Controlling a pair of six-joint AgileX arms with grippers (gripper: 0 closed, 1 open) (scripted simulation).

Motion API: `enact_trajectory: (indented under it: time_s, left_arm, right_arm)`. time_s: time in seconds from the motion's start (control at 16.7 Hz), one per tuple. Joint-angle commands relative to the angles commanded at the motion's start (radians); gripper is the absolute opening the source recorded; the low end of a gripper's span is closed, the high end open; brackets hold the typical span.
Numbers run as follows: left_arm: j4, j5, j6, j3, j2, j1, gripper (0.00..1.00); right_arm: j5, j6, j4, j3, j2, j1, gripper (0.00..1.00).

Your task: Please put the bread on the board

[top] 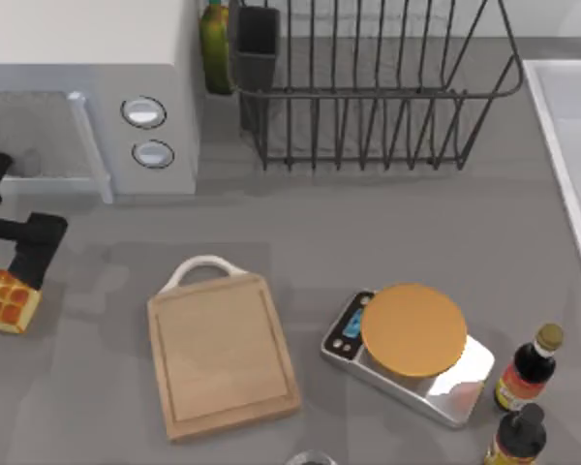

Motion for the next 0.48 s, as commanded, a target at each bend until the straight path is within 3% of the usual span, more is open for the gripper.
enact_trajectory:
  time_s: [0.48]
  left_arm:
    - [0.054, 0.0, 0.018, -0.087, -0.034, 0.018, 1.0]
  right_arm:
    - [0.0, 0.0, 0.0, 0.0, 0.0, 0.0, 1.0]
